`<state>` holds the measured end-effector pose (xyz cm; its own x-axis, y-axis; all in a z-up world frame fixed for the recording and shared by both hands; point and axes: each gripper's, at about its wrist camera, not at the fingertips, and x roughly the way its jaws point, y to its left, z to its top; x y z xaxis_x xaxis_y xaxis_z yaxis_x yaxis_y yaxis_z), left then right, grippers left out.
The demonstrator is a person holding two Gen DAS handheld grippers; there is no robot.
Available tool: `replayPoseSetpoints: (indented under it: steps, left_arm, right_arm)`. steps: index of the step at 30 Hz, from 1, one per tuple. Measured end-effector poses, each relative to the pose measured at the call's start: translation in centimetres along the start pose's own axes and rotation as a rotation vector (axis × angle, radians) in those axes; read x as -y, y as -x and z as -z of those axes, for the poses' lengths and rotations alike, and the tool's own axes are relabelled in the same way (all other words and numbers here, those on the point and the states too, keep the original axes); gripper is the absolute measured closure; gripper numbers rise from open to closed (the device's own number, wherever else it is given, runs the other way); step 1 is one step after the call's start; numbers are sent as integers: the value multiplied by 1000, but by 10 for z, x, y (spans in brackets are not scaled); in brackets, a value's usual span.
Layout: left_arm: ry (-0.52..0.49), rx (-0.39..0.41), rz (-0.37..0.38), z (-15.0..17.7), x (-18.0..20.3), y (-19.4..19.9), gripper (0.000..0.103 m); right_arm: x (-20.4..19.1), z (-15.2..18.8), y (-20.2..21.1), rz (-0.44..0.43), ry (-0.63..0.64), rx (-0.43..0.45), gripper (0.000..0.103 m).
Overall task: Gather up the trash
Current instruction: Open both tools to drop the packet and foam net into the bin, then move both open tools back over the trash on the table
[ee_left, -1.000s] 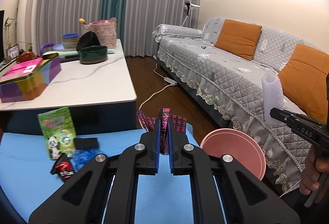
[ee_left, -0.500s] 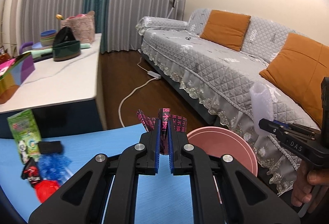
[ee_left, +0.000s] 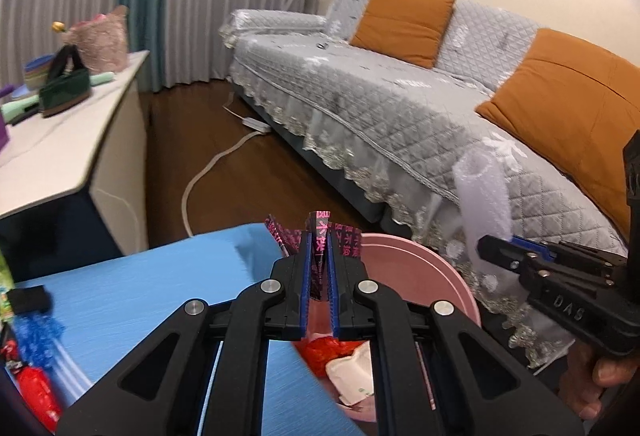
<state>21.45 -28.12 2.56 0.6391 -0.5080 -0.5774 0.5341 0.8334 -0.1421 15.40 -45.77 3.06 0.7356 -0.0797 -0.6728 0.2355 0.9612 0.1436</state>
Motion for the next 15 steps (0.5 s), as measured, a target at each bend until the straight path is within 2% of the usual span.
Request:
replayPoseSetpoints:
  steps: [2,5,7,15]
  left_arm:
    - [-1,-8,0,3,0,-2,68]
    - [19,2,-4,10,-7,7,68]
    - [27,2,-15,15,-11,16,68]
    - [50,29,-70,29,-35,69,68]
  right_arm:
    - [2,0,-2,6,-11,-5,70]
    - [5,0,-4,7,-31,-14,59]
    - [4,0,-5,7,-27,-20,56]
    - [-6,0,0,-11,-34,-14,56]
